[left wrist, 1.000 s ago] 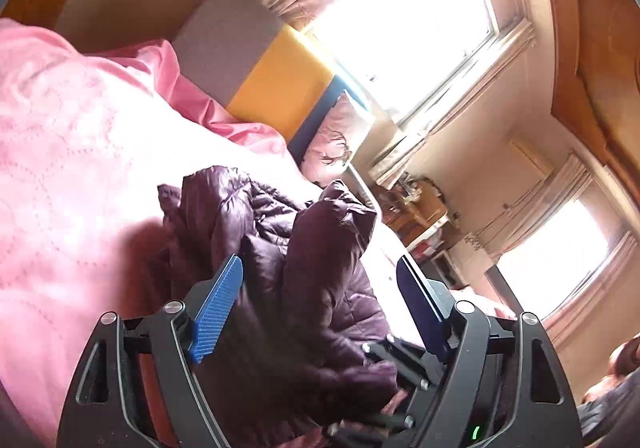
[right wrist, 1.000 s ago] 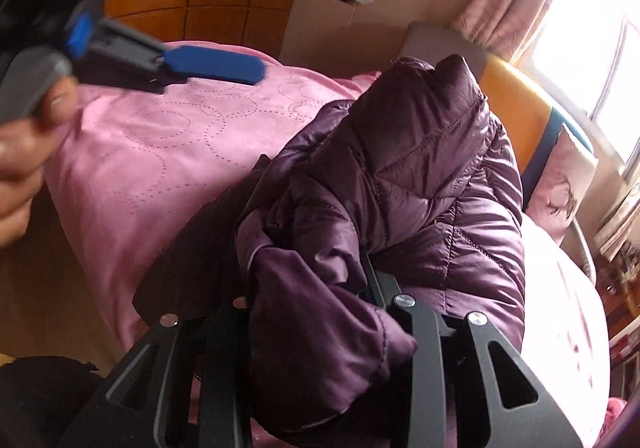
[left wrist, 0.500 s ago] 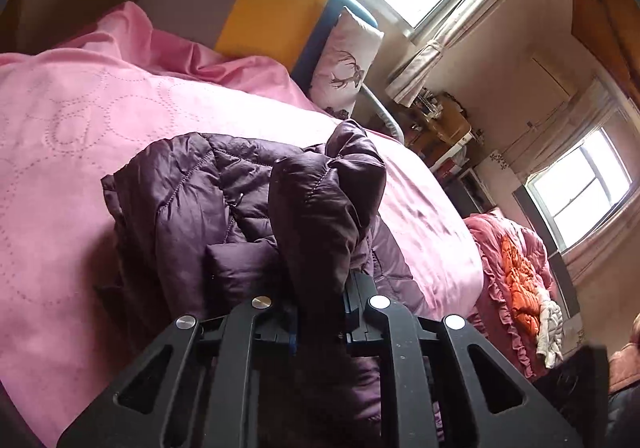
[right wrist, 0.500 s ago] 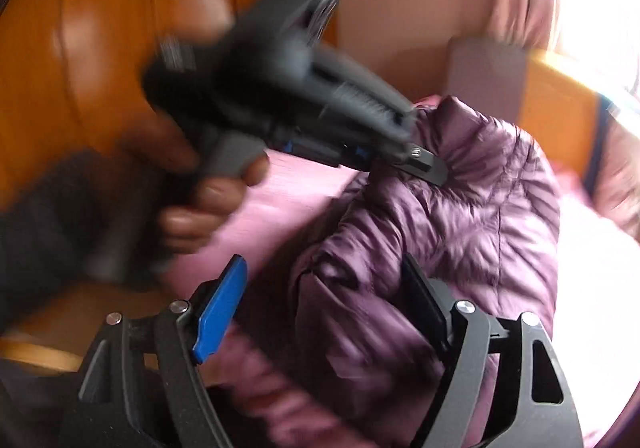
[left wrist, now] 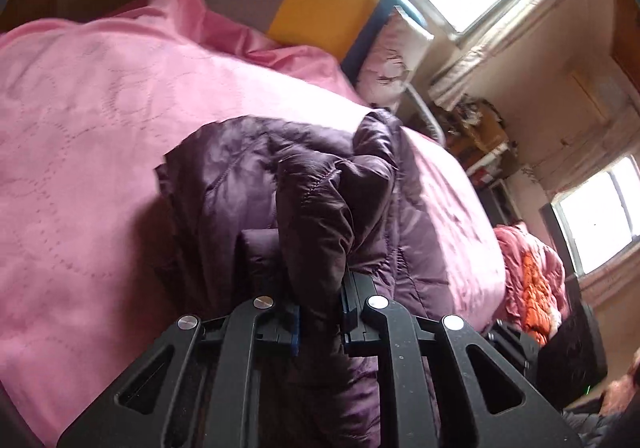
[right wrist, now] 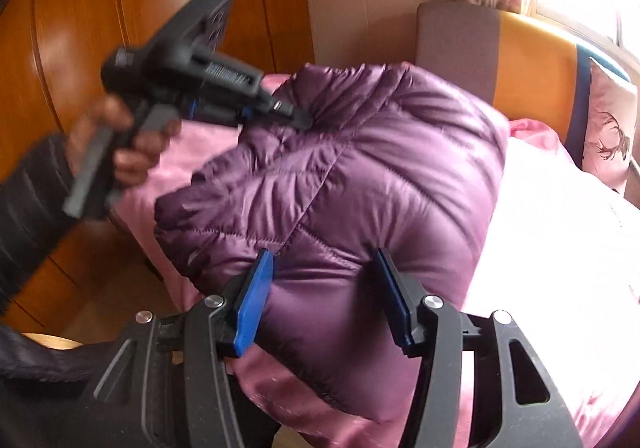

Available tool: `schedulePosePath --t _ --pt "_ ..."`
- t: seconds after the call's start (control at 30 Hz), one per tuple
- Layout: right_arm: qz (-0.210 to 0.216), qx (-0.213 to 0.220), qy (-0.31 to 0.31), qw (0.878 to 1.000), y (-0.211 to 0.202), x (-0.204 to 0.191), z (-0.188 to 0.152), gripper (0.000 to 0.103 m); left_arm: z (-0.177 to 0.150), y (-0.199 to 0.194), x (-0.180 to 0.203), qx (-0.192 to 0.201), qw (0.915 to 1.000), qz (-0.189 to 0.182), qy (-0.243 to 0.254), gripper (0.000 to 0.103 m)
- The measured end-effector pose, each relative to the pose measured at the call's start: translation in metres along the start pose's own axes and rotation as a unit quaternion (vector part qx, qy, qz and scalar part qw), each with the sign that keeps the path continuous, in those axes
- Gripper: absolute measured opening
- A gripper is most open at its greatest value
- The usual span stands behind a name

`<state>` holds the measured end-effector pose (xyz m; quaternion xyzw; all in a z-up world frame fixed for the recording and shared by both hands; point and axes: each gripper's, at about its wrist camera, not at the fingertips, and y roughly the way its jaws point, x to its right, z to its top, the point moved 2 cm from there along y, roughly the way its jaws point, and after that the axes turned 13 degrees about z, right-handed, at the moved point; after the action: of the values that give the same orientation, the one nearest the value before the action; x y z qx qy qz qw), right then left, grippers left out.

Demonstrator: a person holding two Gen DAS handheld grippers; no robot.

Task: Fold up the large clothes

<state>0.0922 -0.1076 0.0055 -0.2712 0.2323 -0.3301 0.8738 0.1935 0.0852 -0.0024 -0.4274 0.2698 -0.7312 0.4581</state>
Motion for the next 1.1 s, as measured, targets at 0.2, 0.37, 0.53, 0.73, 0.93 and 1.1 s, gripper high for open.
schedulePosePath --t 0.2,0.37,0.53,0.73,0.93,1.1 --pt "-0.057 -0.017 -0.043 0.997 0.037 -0.010 -0.017 0.053 -0.028 0.018 -0.021 0.009 0.9947 0.098 -0.030 0.020" --pt "-0.011 -0.037 -0.048 0.998 0.024 -0.002 -0.007 0.053 -0.046 0.022 -0.024 0.038 0.9924 0.108 -0.043 0.021" --pt "0.086 0.016 0.041 0.995 -0.032 0.038 0.028 0.060 -0.049 0.001 -0.019 0.068 0.9857 0.152 -0.026 0.040" --pt "0.047 0.078 0.125 0.988 -0.041 0.103 0.091 0.062 -0.058 -0.005 -0.021 0.083 0.9797 0.181 -0.019 0.053" --pt "0.030 0.021 0.176 0.984 0.039 0.135 0.151 0.062 -0.060 0.001 -0.029 0.080 0.9832 0.161 -0.031 0.056" --pt "-0.043 -0.039 0.172 0.983 0.101 0.140 0.147 0.065 -0.062 0.011 -0.041 0.074 0.9849 0.154 -0.030 0.057"
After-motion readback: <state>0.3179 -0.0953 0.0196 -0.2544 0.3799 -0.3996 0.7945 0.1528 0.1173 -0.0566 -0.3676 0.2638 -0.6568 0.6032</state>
